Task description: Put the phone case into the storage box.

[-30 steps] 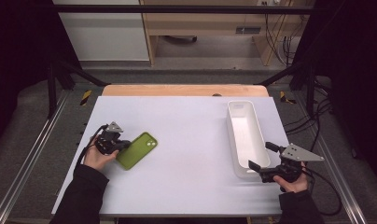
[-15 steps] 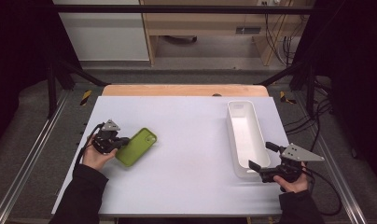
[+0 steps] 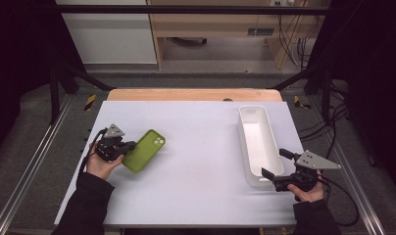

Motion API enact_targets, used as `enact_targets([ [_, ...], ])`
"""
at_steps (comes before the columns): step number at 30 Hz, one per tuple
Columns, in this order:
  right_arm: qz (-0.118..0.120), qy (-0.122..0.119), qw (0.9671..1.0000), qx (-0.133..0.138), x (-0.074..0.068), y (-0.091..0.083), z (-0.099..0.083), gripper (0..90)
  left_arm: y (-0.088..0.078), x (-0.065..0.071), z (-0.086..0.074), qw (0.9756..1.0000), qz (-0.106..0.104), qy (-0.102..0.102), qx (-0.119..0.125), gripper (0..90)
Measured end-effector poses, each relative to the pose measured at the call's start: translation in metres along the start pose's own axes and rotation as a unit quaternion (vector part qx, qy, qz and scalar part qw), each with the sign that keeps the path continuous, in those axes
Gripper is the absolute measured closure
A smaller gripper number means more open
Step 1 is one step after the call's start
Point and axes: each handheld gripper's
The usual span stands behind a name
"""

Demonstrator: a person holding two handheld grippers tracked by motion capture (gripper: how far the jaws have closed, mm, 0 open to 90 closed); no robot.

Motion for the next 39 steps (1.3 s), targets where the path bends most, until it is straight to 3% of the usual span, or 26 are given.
enact_targets([
  [10,0.001,0.000,1.0000,0.001,-0.001,0.000,0.000,0.5,-0.008,0.016,0.006,0.9998,0.002,0.018,0.012,87.6],
  [25,0.003,-0.001,1.0000,0.003,-0.002,-0.001,0.002,0.5,-0.017,0.040,0.012,0.9994,0.001,0.028,0.020,87.7],
  [39,0.005,-0.002,1.0000,0.001,-0.005,-0.001,0.006,0.5,-0.023,0.072,0.020,0.9977,-0.001,0.063,0.027,87.7],
])
Point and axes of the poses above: each handheld gripper's, and its own axes: y roughly forward along the jaws, z roughly out of its top, x roughly to its right, and after that the axes turned 15 degrees about -x, right-handed
